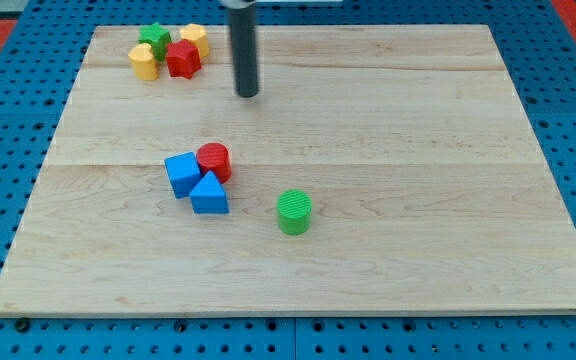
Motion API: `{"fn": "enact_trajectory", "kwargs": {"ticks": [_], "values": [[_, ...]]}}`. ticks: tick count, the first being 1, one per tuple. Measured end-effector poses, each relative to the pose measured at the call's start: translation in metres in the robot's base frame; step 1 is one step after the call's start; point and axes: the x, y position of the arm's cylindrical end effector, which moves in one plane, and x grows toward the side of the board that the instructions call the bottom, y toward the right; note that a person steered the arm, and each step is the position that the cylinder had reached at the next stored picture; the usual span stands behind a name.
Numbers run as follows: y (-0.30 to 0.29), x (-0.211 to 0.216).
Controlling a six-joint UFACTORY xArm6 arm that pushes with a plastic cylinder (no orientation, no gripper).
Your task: Move the red circle to the top right
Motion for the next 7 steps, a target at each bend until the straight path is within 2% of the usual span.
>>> {"fn": "enact_trajectory", "kwargs": {"ticks": [1, 2, 4, 7], "values": [[-0.004, 0.043], [-0.037, 0.059], [-0.046, 0.061], [-0.029, 0.128]]}}
